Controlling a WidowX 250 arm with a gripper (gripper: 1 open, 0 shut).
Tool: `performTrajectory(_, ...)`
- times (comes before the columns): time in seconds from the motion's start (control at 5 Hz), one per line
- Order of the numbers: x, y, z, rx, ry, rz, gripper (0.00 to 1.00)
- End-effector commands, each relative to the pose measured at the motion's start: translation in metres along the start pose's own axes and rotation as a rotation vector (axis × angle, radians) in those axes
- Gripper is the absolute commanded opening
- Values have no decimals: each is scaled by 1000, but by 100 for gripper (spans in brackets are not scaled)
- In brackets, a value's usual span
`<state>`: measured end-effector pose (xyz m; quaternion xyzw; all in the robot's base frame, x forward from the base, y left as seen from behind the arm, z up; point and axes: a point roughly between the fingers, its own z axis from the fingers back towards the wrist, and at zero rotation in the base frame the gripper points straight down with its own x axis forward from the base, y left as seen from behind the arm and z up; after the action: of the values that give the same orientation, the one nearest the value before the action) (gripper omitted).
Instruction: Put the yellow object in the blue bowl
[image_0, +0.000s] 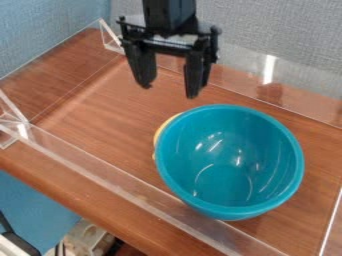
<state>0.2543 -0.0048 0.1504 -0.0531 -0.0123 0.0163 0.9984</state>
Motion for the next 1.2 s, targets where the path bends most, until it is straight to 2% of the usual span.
performTrajectory(0.0,7,-5,0,5,-36,-69,100)
performTrajectory(0.2,14,-5,-2,0,-38,-112,100)
performTrajectory(0.6,11,12,38,-3,-80,-90,100)
performTrajectory(1.0,11,-4,23,-7,-43,-145,100)
